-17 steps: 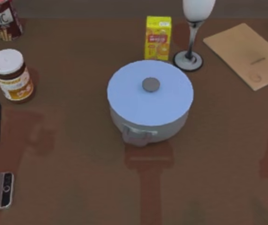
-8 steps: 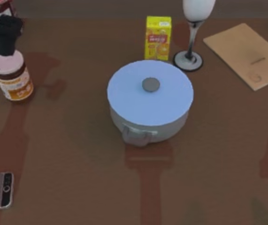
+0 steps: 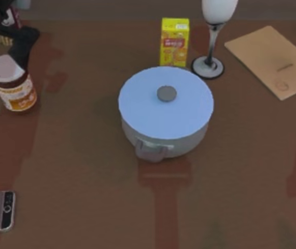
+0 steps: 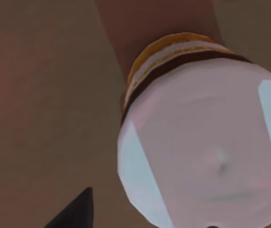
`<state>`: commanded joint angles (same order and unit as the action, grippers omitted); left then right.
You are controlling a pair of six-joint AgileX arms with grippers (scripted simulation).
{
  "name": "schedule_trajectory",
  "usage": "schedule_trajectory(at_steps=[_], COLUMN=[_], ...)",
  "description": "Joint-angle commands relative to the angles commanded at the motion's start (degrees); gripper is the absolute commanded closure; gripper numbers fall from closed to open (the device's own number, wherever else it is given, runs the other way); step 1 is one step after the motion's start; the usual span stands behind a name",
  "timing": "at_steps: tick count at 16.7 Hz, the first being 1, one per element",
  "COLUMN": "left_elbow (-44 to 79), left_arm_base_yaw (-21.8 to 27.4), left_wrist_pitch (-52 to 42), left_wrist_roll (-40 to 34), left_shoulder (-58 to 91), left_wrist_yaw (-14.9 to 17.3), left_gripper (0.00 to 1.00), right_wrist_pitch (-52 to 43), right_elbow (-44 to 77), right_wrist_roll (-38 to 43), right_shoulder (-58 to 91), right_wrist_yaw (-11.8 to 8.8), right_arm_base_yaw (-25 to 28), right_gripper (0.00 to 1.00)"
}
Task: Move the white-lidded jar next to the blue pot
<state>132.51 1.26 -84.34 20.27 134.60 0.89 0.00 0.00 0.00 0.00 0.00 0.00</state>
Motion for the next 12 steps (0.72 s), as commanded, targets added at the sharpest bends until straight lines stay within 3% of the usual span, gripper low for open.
schedule_trajectory(at_steps=[4, 12], left_elbow=[7.05, 4.79], left_arm_base_yaw=[-0.75, -0.64], left_wrist_pitch=[-3.31, -1.06], left_wrist_roll=[0.76, 0.61], left_shoulder=[7.11, 6.94], left_wrist_yaw=[-0.48, -0.51], left_gripper=[0.00, 0.00], right_wrist_pitch=[0.00, 0.00], right_elbow=[0.00, 0.00], right_wrist_roll=[0.00, 0.00], right_shoulder=[0.00, 0.00], right_wrist_yaw=[0.00, 0.00], right_arm_base_yaw=[0.00, 0.00], right_gripper=[0.00, 0.00])
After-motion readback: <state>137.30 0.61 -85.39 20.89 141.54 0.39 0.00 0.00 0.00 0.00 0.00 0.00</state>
